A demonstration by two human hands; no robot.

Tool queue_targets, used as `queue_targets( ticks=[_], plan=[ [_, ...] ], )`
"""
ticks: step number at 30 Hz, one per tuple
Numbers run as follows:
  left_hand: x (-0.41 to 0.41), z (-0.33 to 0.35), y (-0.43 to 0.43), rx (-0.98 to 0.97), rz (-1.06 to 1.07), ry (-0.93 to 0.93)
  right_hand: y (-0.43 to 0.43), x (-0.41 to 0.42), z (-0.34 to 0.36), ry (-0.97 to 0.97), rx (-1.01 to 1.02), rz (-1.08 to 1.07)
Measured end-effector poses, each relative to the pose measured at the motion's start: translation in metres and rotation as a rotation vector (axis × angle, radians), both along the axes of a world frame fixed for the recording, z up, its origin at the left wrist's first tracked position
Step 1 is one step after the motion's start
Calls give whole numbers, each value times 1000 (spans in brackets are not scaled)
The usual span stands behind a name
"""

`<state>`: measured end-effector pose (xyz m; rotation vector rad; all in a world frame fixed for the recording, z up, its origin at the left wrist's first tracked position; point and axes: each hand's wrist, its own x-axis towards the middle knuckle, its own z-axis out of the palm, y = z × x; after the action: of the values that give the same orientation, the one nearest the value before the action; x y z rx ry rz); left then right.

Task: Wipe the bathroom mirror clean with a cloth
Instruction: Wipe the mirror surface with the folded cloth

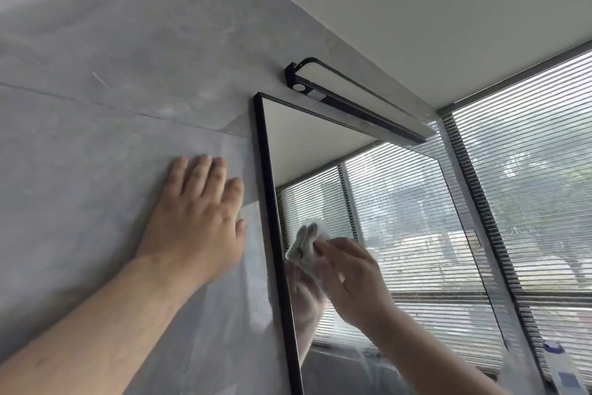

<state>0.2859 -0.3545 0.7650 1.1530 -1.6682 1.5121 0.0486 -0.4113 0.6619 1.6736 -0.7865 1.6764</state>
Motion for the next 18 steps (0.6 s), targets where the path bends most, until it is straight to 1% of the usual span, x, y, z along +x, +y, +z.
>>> queue_targets(
  ticks=[1,3,5,7,9,11,14,16,18],
  plan=[
    [0,-2,-2,-8,28,-18,-10,-6,-3,99,-80,-13],
    [-3,-5,-7,-27,90,-50,-23,-12,-2,189,-173,5],
    [-6,-7,-10,-41,140,-82,-29,-7,7,201,-202,43],
    [-5,-9,-13,-52,174,-127,-33,-2,20,155,-227,76],
    [-6,-8,-13,-26,206,-162,-37,-3,41,-25,-209,51],
    [-7,-9,-13,-6,246,-185,-44,-16,68,-267,-107,41],
    [-8,-8,-12,-10,256,-196,-62,-43,101,-548,20,36],
    [-8,-9,-11,-16,252,-201,-69,-55,114,-662,43,66],
    [-10,-9,-9,3,248,-195,-67,-54,115,-663,60,70]
  ],
)
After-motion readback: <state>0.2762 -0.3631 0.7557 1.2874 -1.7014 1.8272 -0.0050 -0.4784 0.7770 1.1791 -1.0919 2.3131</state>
